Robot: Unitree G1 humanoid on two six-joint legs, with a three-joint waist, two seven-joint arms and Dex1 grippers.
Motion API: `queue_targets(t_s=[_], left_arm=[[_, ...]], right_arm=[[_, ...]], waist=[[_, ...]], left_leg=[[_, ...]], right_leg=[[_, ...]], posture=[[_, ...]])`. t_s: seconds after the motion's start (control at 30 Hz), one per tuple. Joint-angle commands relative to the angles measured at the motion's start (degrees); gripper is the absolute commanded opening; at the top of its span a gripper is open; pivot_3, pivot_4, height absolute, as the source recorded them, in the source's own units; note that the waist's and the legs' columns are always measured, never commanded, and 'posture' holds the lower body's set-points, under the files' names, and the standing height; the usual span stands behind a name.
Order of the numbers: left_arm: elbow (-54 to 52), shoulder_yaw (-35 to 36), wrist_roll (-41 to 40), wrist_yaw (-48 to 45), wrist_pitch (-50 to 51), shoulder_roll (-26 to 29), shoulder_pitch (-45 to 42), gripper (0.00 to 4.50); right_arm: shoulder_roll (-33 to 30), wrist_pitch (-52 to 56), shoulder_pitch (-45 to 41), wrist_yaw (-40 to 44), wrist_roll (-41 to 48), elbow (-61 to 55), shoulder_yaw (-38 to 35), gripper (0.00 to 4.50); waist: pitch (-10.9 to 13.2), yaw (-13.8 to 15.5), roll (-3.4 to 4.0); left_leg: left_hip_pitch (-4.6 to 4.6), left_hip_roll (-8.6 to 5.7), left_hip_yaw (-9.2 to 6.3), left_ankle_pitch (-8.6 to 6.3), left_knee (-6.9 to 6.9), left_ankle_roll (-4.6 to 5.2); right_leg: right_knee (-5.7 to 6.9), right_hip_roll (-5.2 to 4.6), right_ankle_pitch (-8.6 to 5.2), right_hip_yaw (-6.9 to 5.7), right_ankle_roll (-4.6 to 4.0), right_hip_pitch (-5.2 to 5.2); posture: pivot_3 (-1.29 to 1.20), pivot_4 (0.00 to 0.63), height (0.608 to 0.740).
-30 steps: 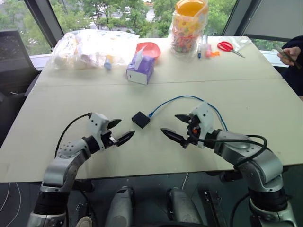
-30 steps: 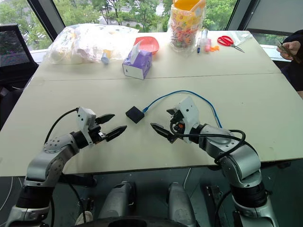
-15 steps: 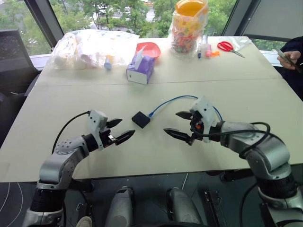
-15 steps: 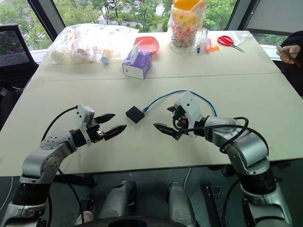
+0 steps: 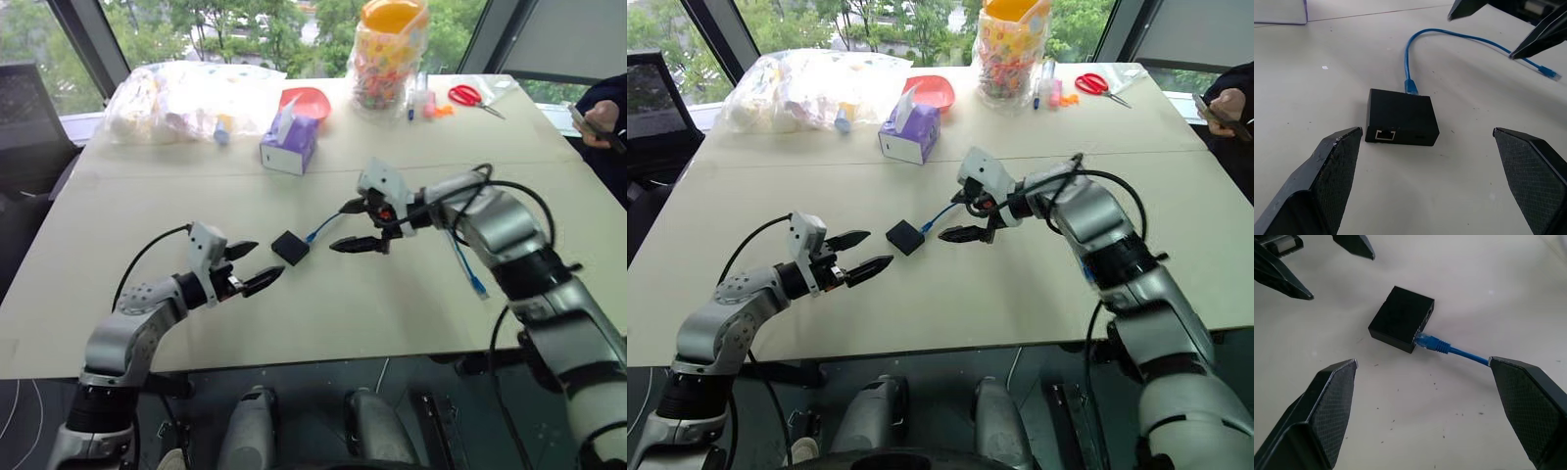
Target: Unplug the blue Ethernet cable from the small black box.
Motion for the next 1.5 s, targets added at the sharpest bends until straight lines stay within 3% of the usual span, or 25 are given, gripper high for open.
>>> queue_targets(t_s=[0.03, 0.43, 1.03, 1.13, 1.33, 1.5], left_arm=[[-2.95, 1.1, -0.42, 0.74, -0.32, 0.38, 0.21, 4.46], [-6.68, 2.18, -0.97, 4.0, -0.34, -0.33, 3.35, 4.46], [-10.98, 3.89, -0.41, 8.69, -1.42, -1.8, 8.25, 4.46], [-12.34, 4.3, -0.38, 9.68, -1.43, -2.03, 9.67, 4.5], [-14.78, 6.24, -1.05, 11.17, -0.96, -1.72, 13.15, 4.5], [-14.01, 7.64, -2.41, 11.12, 0.21, -1.23, 12.16, 4.5]], right_arm=[[3.11, -9.42, -5.93, 4.3, -5.25, 10.4, 1.34, 4.5], [14.21, -37.15, -17.16, 4.76, -24.11, 40.74, 5.95, 4.5], [25.62, -41.17, -24.61, 1.85, -35.56, 55.78, 4.63, 4.5], [26.47, -41.19, -24.54, 2.16, -36.51, 56.12, 4.16, 3.17], [27.93, -42.07, -23.52, 4.02, -37.18, 55.94, 3.11, 0.02], [24.04, -49.36, -22.02, -2.35, -38.58, 52.86, 2.83, 0.02]], waist=[[0.02, 0.07, 0.02], [0.04, -0.12, 0.05], [0.05, -0.6, 0.08], [0.04, -1.4, 0.07], [0.05, -1.86, 0.08], [0.04, -1.61, 0.07]], left_leg=[[-0.01, 0.0, 0.0, 0.0, 0.02, 0.0], [0.05, 0.0, 0.0, 0.01, 0.09, -0.03], [0.19, 0.02, 0.0, 0.02, 0.01, -0.08], [0.26, 0.02, 0.0, 0.01, -0.04, -0.08], [0.31, 0.03, -0.04, 0.04, -0.04, -0.11], [0.29, 0.02, -0.03, 0.05, -0.02, -0.15]], right_leg=[[0.04, 0.0, 0.0, 0.0, 0.01, -0.01], [0.58, 0.0, -0.04, -0.01, 0.07, -0.15], [0.65, 0.01, -0.05, 0.0, 0.07, -0.13], [0.66, 0.01, -0.05, 0.0, 0.07, -0.1], [0.73, 0.02, -0.05, 0.0, 0.06, -0.09], [0.72, 0.0, -0.05, 0.0, 0.05, -0.09]], posture=[[0.0, 0.15, 0.735], [0.0, 0.15, 0.735], [0.0, 0.15, 0.735], [0.0, 0.15, 0.735], [0.0, 0.15, 0.735], [0.0, 0.15, 0.735]])
